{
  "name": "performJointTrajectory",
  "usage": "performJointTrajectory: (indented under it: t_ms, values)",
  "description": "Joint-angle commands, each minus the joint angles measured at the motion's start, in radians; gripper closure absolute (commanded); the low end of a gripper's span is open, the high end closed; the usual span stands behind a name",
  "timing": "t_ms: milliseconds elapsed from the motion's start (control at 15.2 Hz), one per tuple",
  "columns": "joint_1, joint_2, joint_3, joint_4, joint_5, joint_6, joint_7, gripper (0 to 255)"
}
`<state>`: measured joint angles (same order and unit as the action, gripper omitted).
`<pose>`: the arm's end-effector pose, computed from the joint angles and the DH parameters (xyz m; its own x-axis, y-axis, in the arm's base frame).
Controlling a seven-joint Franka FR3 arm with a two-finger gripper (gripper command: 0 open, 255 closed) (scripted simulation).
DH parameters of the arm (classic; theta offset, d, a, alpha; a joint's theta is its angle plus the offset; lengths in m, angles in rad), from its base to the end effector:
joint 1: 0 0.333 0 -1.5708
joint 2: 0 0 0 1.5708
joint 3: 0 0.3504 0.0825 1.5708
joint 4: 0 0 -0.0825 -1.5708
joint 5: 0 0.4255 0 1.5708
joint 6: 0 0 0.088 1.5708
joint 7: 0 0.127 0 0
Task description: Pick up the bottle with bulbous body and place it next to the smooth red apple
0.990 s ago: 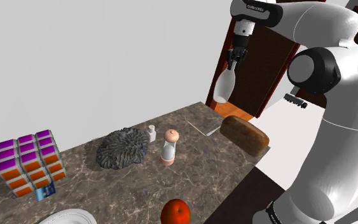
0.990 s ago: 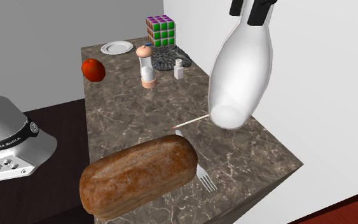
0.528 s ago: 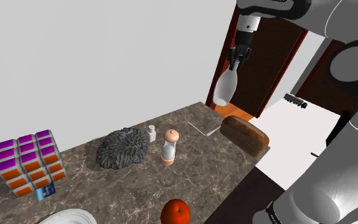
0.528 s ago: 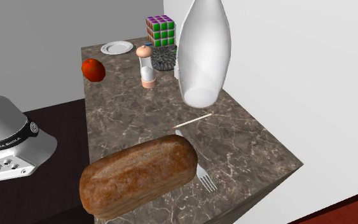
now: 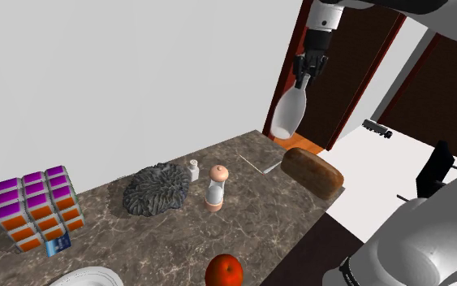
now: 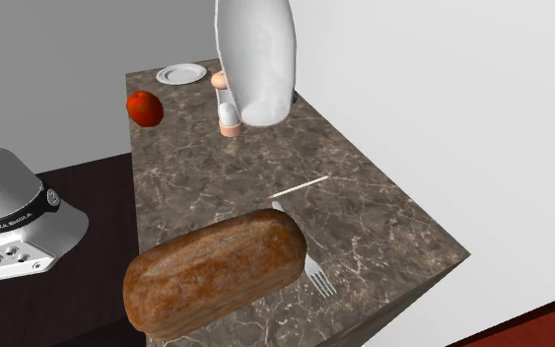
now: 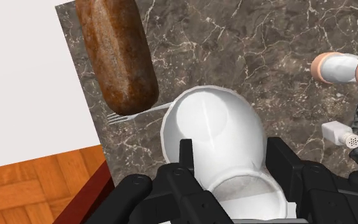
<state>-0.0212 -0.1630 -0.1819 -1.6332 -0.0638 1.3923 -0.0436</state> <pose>0.5041 -0.1222 0.6820 0.9829 -0.1647 -0.0818 -0.1627 -0.9862 0.0306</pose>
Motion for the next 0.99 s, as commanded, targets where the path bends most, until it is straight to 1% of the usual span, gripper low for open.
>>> performJointTrajectory:
  t_ms: [0, 462, 924]
  values:
    - [0.014, -0.061, 0.024, -0.045, -0.003, -0.017, 0.039, 255]
    - [0.058, -0.212, 0.120, -0.121, 0.020, -0.097, 0.179, 255]
    - [0.097, -0.316, 0.225, -0.135, 0.077, -0.190, 0.327, 255]
